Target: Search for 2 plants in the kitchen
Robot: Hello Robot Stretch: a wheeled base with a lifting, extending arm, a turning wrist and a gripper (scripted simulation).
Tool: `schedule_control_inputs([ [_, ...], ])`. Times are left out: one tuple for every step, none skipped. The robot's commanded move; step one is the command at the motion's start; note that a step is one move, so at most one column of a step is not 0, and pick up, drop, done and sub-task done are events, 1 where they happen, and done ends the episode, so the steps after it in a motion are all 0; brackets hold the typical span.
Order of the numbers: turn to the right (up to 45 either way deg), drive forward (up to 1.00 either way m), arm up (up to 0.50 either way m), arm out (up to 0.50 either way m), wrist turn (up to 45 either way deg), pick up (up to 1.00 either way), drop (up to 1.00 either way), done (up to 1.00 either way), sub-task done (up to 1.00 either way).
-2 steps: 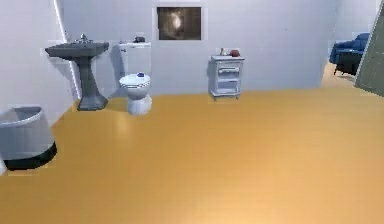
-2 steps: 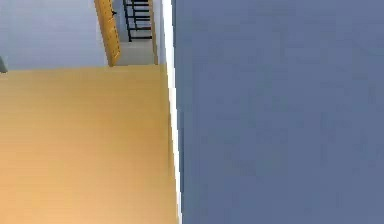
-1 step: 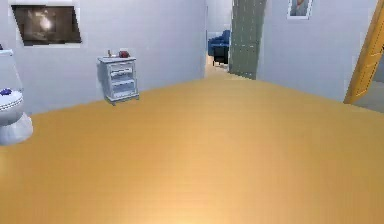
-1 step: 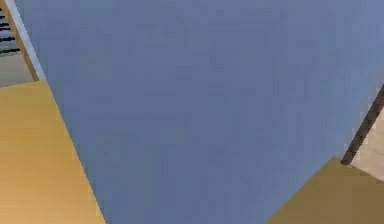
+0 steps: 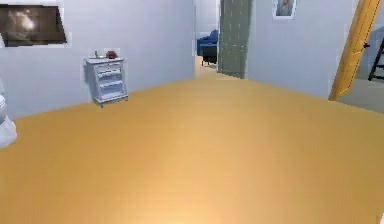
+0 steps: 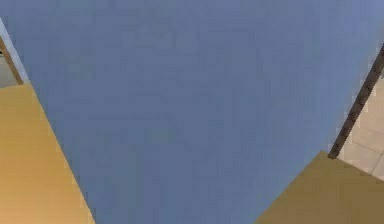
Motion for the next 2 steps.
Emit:
schedule_control_inputs([
  [0.0, 0.3, 0.0, 0.0, 0.0, 0.0, 0.0, 0.0, 0.0],
  [6.0, 0.0, 0.0, 0.0, 0.0, 0.0, 0.0, 0.0, 0.0],
])
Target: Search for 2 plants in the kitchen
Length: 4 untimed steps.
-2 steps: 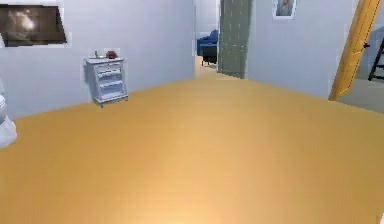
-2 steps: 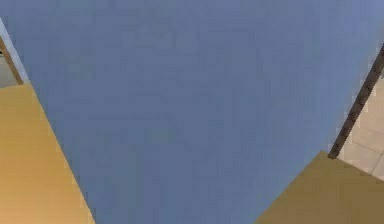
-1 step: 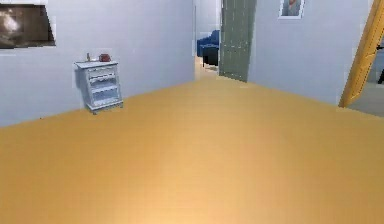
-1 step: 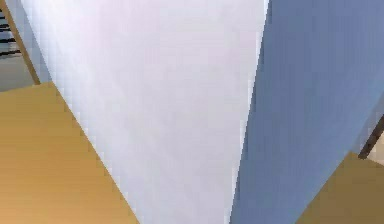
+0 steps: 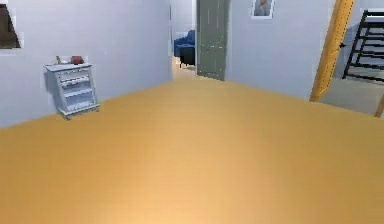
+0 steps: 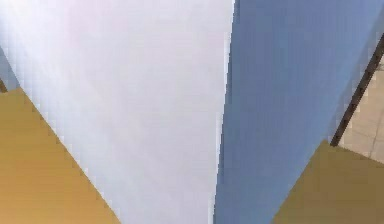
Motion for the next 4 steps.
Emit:
schedule_control_inputs([
  [0.0, 1.0, 0.0, 0.0, 0.0, 0.0, 0.0, 0.0, 0.0],
  [0.0, 1.0, 0.0, 0.0, 0.0, 0.0, 0.0, 0.0, 0.0],
  [0.0, 1.0, 0.0, 0.0, 0.0, 0.0, 0.0, 0.0, 0.0],
  [0.0, 1.0, 0.0, 0.0, 0.0, 0.0, 0.0, 0.0, 0.0],
])
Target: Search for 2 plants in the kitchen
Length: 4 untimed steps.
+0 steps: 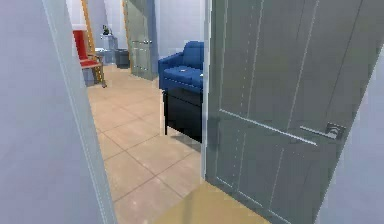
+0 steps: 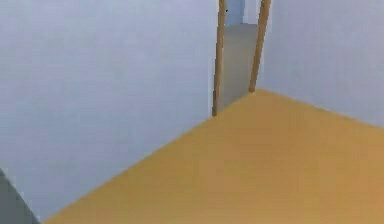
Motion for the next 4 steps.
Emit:
schedule_control_inputs([
  [0.0, 0.85, 0.0, 0.0, 0.0, 0.0, 0.0, 0.0, 0.0],
  [-33.0, 0.0, 0.0, 0.0, 0.0, 0.0, 0.0, 0.0, 0.0],
  [0.0, 1.0, 0.0, 0.0, 0.0, 0.0, 0.0, 0.0, 0.0],
  [0.0, 0.5, 0.0, 0.0, 0.0, 0.0, 0.0, 0.0, 0.0],
])
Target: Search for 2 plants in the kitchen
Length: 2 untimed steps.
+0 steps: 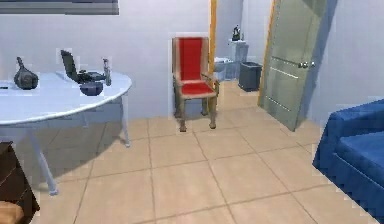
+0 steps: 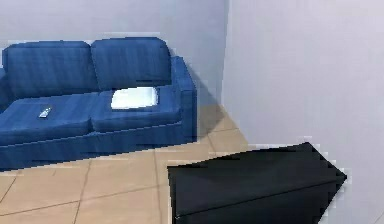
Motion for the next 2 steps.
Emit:
schedule_control_inputs([
  [12.0, 0.0, 0.0, 0.0, 0.0, 0.0, 0.0, 0.0, 0.0],
  [3.0, 0.0, 0.0, 0.0, 0.0, 0.0, 0.0, 0.0, 0.0],
])
